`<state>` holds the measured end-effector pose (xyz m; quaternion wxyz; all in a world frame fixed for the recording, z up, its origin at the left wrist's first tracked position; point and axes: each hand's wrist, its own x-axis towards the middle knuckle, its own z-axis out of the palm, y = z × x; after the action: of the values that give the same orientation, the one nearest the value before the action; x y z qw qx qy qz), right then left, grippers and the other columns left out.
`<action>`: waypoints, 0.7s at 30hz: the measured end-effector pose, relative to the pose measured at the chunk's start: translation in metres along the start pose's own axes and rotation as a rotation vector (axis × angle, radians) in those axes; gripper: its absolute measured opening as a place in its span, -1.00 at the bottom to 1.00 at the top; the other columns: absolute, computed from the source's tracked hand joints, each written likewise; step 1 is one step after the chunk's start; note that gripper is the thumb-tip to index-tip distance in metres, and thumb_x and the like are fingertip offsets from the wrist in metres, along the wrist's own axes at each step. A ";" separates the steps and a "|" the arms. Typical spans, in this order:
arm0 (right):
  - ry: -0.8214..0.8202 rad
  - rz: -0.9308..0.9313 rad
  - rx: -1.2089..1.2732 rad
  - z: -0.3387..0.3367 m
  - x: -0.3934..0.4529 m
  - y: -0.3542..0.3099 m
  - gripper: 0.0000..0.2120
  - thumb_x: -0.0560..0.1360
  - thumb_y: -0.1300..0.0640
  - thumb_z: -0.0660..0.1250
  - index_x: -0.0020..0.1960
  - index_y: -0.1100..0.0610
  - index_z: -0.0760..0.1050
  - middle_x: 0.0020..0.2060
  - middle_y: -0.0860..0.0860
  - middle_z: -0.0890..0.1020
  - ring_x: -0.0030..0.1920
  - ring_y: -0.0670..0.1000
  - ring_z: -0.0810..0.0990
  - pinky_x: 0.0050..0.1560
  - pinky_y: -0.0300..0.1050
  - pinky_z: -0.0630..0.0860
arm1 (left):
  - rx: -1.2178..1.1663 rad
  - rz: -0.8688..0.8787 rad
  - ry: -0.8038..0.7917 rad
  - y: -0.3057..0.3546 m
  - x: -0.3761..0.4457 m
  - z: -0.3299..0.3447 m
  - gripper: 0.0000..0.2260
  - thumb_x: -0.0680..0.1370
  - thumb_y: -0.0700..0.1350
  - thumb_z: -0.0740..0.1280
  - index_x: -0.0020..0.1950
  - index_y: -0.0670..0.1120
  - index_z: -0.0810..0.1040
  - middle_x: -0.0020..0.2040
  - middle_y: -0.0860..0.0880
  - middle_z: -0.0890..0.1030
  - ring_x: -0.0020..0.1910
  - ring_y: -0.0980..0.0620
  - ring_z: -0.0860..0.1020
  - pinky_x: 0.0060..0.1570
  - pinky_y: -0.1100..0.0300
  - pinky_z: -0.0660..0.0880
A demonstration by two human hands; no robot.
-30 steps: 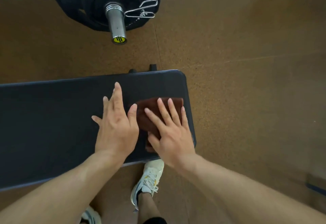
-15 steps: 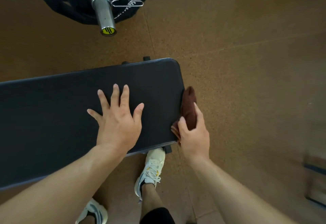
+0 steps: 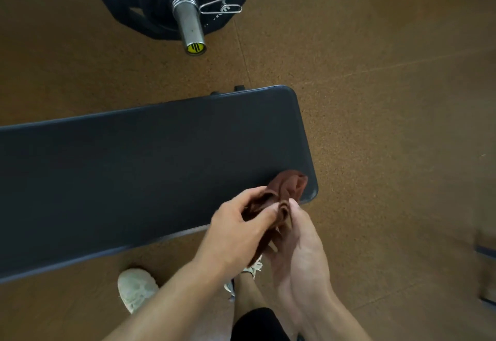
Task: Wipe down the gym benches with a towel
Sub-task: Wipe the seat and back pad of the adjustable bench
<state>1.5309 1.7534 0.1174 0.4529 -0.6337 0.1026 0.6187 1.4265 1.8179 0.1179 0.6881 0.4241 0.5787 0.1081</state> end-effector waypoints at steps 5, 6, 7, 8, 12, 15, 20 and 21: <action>-0.168 -0.019 -0.002 0.010 -0.014 0.010 -0.26 0.30 -0.14 0.64 0.41 0.09 0.57 0.25 0.18 0.70 0.29 0.20 0.67 0.34 0.22 0.51 | -0.282 -0.057 -0.006 0.001 -0.013 -0.016 -0.69 0.43 -0.18 0.57 0.15 0.01 0.68 0.00 0.03 0.76 0.02 0.08 0.72 0.00 0.19 0.63; -0.181 -0.044 -0.010 0.011 -0.014 0.010 -0.37 0.37 -0.04 0.61 0.38 0.10 0.60 0.23 0.19 0.71 0.27 0.21 0.68 0.31 0.20 0.52 | -0.376 -0.080 0.009 0.001 -0.013 -0.020 -0.73 0.46 -0.18 0.54 0.15 -0.03 0.70 0.01 -0.03 0.76 0.03 0.02 0.73 -0.03 0.18 0.62; -0.174 -0.048 0.017 0.014 -0.015 0.008 -0.52 0.44 0.08 0.55 0.34 0.13 0.63 0.20 0.21 0.72 0.24 0.22 0.70 0.29 0.18 0.53 | -0.464 -0.109 0.037 0.001 -0.012 -0.023 -0.78 0.48 -0.17 0.51 0.13 -0.06 0.71 0.01 -0.07 0.76 0.02 -0.02 0.73 -0.07 0.19 0.62; -0.155 -0.035 0.051 0.019 -0.016 0.004 -0.64 0.48 0.18 0.50 0.27 0.17 0.66 0.15 0.23 0.73 0.19 0.23 0.72 0.25 0.16 0.55 | -0.518 -0.132 0.078 0.001 -0.010 -0.026 -0.82 0.51 -0.16 0.48 0.10 -0.07 0.73 0.00 -0.09 0.76 0.01 -0.04 0.73 -0.11 0.19 0.62; 0.071 -0.185 -0.229 0.018 -0.006 -0.015 -0.84 0.60 0.25 0.36 0.07 0.12 0.70 -0.08 0.16 0.78 -0.04 0.18 0.78 -0.11 -0.02 0.66 | -0.501 -0.114 0.327 -0.001 -0.002 -0.041 -0.93 0.51 -0.12 0.49 -0.02 -0.03 0.75 -0.06 -0.04 0.77 -0.02 -0.02 0.74 -0.01 0.11 0.61; 0.255 -0.357 -0.389 0.004 0.011 -0.040 -0.92 0.58 0.16 0.43 -0.02 0.01 0.69 -0.09 0.08 0.78 -0.07 0.13 0.76 -0.12 0.00 0.61 | -0.418 -0.040 0.425 0.003 0.001 -0.064 -0.90 0.53 -0.12 0.48 0.02 0.00 0.74 -0.05 0.01 0.77 -0.01 0.03 0.73 0.13 0.00 0.62; 0.422 -0.631 -0.609 -0.006 0.023 -0.092 -0.85 0.59 -0.06 0.45 0.00 0.01 0.66 -0.13 -0.09 0.74 -0.01 -0.05 0.71 -0.02 -0.15 0.56 | -0.185 0.005 0.354 0.013 0.006 -0.084 -0.84 0.54 -0.05 0.48 0.11 0.12 0.70 -0.01 0.12 0.75 0.02 0.11 0.71 0.15 -0.02 0.62; 0.458 -0.660 -0.677 -0.007 0.029 -0.098 -0.81 0.59 -0.10 0.44 0.09 -0.01 0.63 -0.07 -0.12 0.71 0.05 -0.06 0.69 0.01 -0.20 0.53 | -0.101 0.003 0.352 0.013 0.010 -0.084 -0.76 0.53 -0.03 0.49 0.19 0.15 0.65 0.03 0.14 0.73 0.05 0.12 0.70 0.15 -0.03 0.62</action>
<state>1.6095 1.8168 0.1347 0.3595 -0.8621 -0.2121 0.2873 1.3592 1.8704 0.1224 0.5967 0.3643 0.6833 0.2106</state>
